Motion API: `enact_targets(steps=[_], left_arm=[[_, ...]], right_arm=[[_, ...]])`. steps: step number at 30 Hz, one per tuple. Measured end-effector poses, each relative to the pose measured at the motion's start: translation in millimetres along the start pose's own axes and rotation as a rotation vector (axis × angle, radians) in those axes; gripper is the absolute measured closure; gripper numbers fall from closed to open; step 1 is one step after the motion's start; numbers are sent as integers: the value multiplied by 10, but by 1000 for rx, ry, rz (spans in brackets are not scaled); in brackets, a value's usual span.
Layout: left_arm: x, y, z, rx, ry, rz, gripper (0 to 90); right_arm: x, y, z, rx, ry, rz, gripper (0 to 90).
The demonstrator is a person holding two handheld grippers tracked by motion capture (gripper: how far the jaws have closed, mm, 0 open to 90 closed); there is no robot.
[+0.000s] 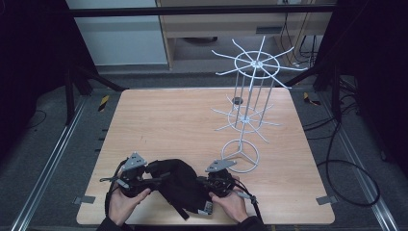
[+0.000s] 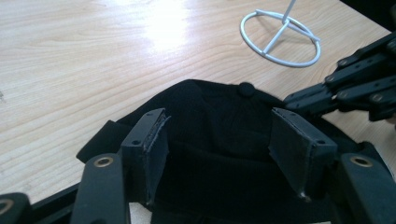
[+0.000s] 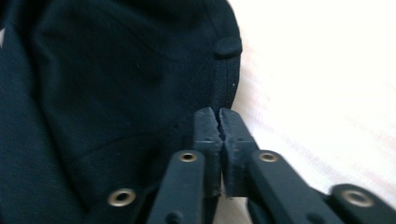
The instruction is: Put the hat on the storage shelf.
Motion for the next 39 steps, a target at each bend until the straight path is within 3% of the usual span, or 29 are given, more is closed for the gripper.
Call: enact_targets(steps=[1, 2, 3, 5, 7, 10, 11, 12, 16, 22, 24, 27, 28, 30, 35, 39], left_arm=[[5, -2, -10, 5, 4, 3, 370], [8, -1, -20, 11, 9, 8, 371], [10, 1, -31, 18, 18, 13, 371], [17, 3, -49, 23, 26, 20, 371], [14, 1, -46, 32, 28, 24, 366], [-22, -15, 5, 38, 8, 28, 359], [-49, -27, 39, 38, -7, 33, 359], [-92, -49, 91, 49, -29, 42, 364], [-173, -91, 167, 65, -74, 62, 409], [-221, -125, 157, 77, -97, 67, 526], [-253, -156, 156, 68, -106, 50, 549], [-285, -180, 166, 53, -115, 26, 672], [-293, -184, 178, 37, -120, 20, 773], [-285, -181, 185, 35, -122, 16, 832], [-243, -217, 142, 48, -122, 18, 871], [-232, -294, 46, 114, -107, 33, 865]], right_arm=[[40, -20, -32, -17, 26, -26, 884], [126, -67, -117, -46, 108, -76, 885], [126, -67, -117, -46, 108, -76, 885], [205, -145, -218, -97, 191, -168, 884], [238, -194, -273, -116, 233, -223, 883], [226, -230, -267, -81, 233, -251, 877], [207, -237, -251, -71, 223, -253, 872], [177, -239, -215, -28, 191, -238, 851], [133, -272, -180, 13, 134, -216, 820], [123, -378, -123, 56, 110, -220, 802], [121, -394, -111, 58, 110, -223, 798], [119, -411, -94, 50, 107, -221, 784], [124, -397, -102, 41, 111, -211, 781], [129, -384, -114, 38, 116, -205, 781], [133, -387, -114, 38, 123, -203, 710], [169, -351, -190, 21, 163, -190, 642]])
Point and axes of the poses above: each handheld gripper's, and its own axes: z roughly forward along the jaws, x roughly out of its top, y roughly to its right, the point moved 1 cm from there along z, roughly forward along the jaws, and after that the axes turned 6 degrees about y, right-handed, at the moved point
